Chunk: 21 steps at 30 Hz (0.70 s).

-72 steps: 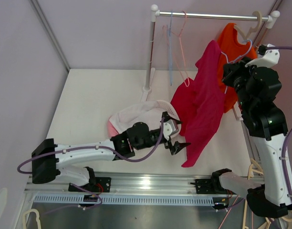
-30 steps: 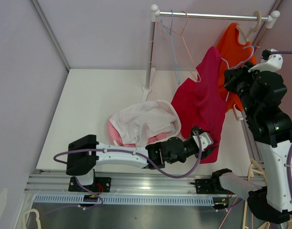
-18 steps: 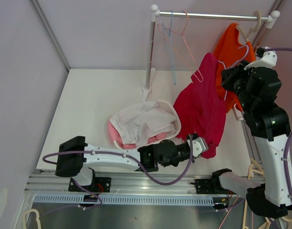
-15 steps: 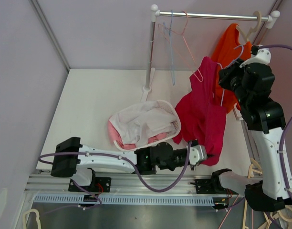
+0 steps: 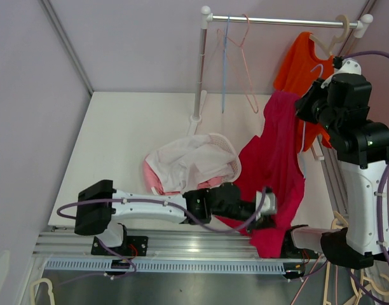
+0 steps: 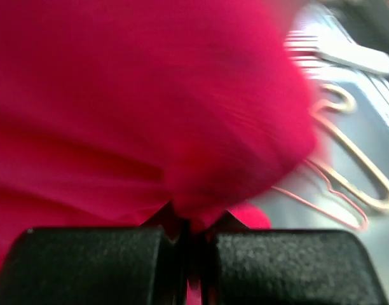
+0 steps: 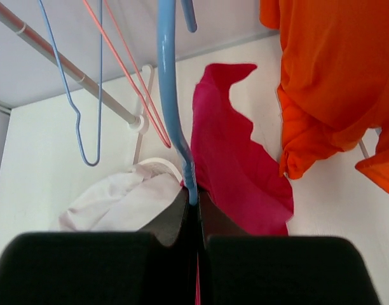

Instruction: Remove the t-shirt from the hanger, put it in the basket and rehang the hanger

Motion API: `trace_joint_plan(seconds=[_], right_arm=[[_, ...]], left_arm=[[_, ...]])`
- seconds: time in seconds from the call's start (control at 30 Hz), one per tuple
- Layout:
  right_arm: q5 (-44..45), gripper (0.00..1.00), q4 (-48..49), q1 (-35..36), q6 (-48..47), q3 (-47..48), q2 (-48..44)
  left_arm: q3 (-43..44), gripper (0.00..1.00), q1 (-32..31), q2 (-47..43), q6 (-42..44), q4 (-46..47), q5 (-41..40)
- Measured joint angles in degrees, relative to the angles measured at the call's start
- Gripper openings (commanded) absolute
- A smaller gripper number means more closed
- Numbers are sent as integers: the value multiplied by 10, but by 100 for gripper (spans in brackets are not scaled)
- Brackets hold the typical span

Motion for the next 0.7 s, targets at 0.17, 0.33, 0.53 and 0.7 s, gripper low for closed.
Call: trace_joint_plan(seconds=[0.17,0.33,0.53,0.7], right_arm=[[5,0,-55,14,-14,44,9],[12,0,-114,40,-26,21,3],[8,0,-139,46,-26,0,-35],[39,0,-139,52,-17,0,-73]], left_arm=[[-37,1,142,-6,-130,-25,-74],[-14,1,217,-28,-198,-78,-147],[75,1,247,-26,-229,-124,-163],[80,1,260,-26,-245,-141,-170]])
